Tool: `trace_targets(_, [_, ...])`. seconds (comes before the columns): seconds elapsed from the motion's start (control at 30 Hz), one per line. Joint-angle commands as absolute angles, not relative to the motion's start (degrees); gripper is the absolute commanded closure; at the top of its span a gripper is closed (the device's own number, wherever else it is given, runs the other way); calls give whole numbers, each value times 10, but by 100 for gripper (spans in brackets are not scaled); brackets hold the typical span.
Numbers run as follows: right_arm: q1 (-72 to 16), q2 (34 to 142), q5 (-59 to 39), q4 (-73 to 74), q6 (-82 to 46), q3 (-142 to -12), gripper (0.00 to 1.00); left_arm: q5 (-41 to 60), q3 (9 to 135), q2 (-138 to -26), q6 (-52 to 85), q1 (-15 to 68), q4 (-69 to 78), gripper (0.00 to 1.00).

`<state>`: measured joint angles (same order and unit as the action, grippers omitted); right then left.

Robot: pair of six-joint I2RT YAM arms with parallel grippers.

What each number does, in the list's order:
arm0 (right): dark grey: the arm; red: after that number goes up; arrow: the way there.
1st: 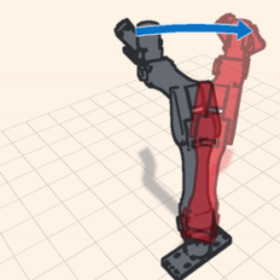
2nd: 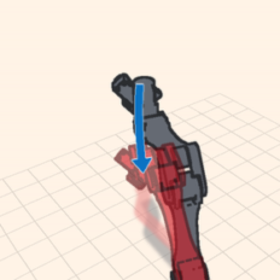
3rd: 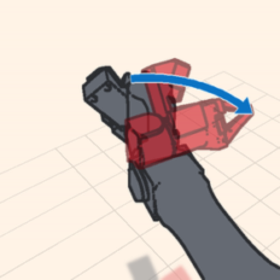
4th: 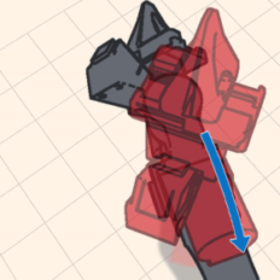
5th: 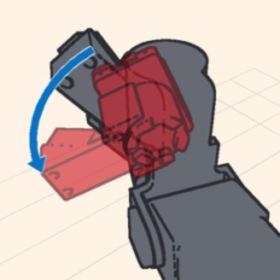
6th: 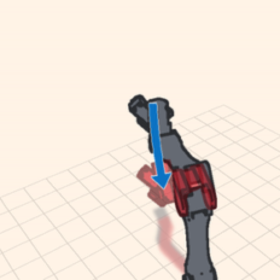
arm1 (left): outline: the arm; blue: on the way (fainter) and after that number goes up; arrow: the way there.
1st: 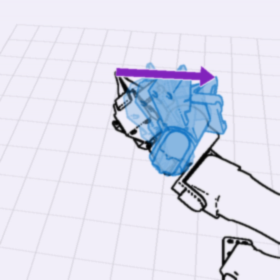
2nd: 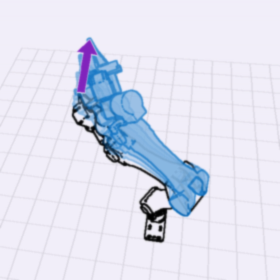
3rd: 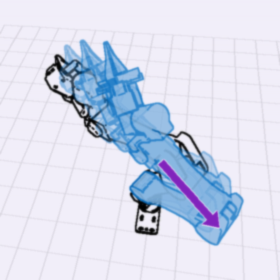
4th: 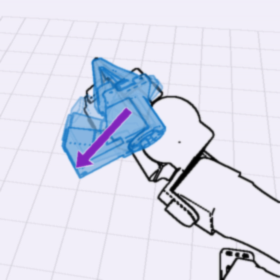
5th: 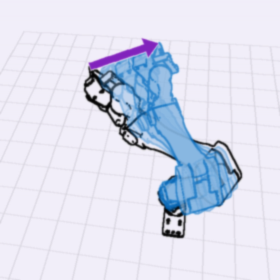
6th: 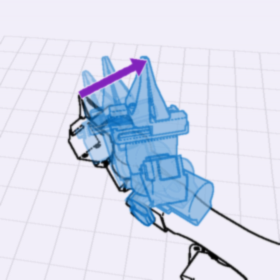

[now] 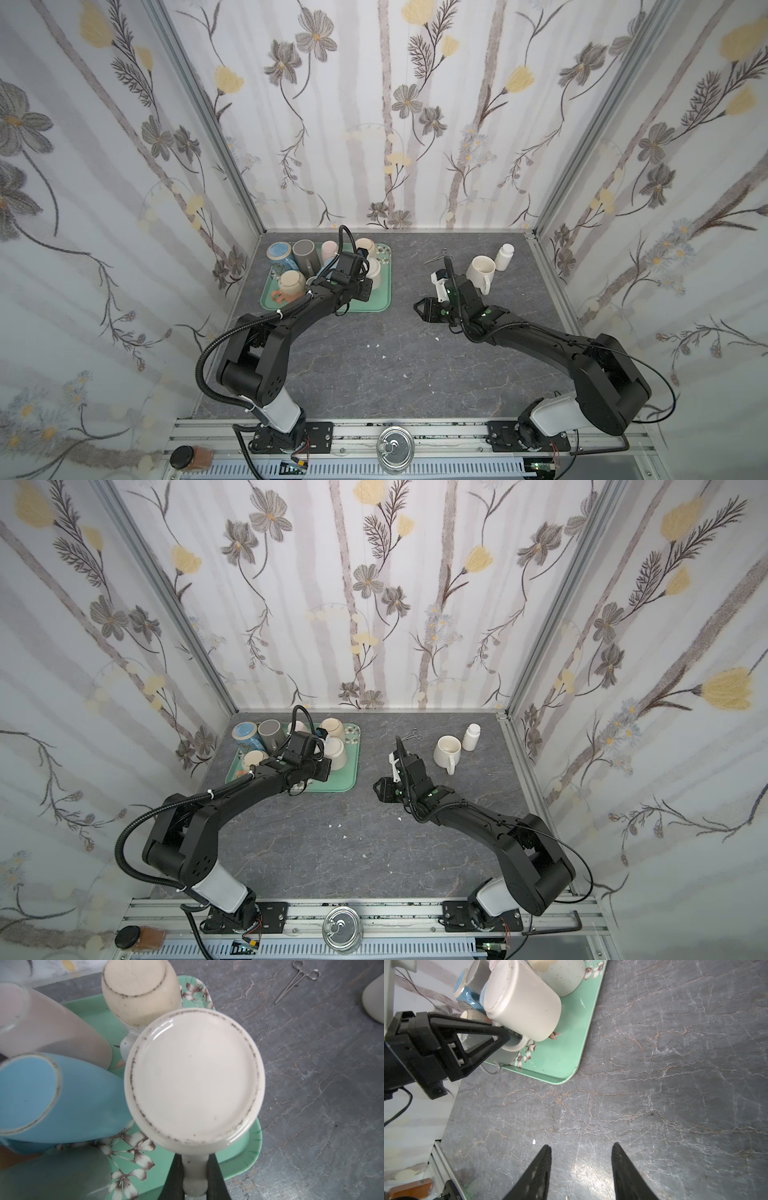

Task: Turn the mug right side up
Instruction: 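Lift the red-lined mug with the left gripper while the right gripper moves toward it, then grasp the red-lined mug's handle with the right gripper from the left gripper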

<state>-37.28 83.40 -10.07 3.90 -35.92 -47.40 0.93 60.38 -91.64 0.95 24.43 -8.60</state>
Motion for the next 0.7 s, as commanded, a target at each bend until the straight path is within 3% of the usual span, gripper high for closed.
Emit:
trace_targets(0.0, [-372, 816, -104, 116, -395, -466, 52, 46, 579, -866, 49, 243, 19, 100])
trace_targets(0.37, [-376, 809, -210, 352, -485, -469, 54, 178, 455, -683, 206, 242, 280, 100])
trace_targets(0.67, [-405, 844, -252, 444, -505, -527, 53, 262, 410, -626, 348, 240, 427, 100])
